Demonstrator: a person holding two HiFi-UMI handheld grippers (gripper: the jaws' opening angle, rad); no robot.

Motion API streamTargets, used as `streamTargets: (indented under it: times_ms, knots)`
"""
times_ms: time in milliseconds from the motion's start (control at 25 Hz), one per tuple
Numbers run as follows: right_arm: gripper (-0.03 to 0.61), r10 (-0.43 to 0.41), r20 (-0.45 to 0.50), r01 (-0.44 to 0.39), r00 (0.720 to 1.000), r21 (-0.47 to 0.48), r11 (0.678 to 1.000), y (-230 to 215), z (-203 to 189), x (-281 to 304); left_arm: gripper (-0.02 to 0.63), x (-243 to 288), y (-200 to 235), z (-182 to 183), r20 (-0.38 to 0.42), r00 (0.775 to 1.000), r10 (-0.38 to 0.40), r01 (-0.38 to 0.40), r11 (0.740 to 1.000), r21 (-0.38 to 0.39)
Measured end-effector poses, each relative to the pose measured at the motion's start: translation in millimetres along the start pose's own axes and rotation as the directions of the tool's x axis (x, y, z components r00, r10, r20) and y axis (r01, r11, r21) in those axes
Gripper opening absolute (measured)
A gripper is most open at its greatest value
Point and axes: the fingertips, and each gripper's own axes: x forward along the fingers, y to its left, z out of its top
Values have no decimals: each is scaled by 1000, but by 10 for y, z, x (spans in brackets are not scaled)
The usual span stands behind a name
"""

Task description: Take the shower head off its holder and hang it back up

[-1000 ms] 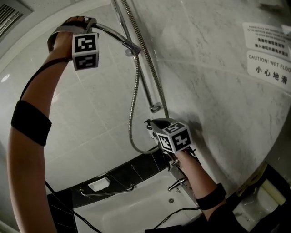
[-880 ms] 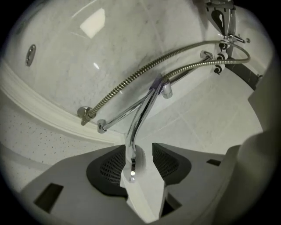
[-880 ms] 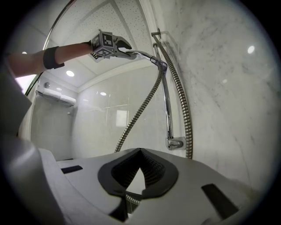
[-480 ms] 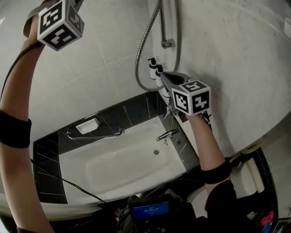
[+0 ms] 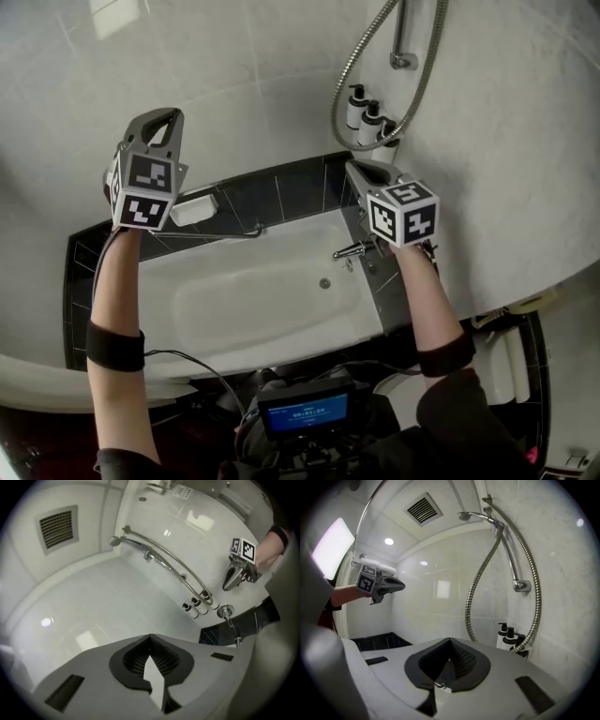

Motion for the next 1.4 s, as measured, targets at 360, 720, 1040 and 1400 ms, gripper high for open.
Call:
streamTargets:
  times_ms: [360, 720, 1040, 1400]
  knots:
    - [17, 70, -92, -69, 993, 20, 997, 466, -726, 406, 0, -417, -733, -1495, -87, 993, -80, 17, 825, -565]
    - [17, 76, -143, -68, 987, 63, 996, 669, -1231, 512, 0, -973, -1445, -2620, -233, 962, -145, -77, 673, -736]
    - [14, 41, -184, -33, 982, 48, 998, 630, -1399, 479, 0, -1204, -1691, -2920, -258, 951, -173, -101, 615, -782]
    - [14, 40, -190, -30, 981, 58, 998, 637, -1460, 407, 0, -1229, -1786, -2869, -251, 952, -177, -86, 631, -771]
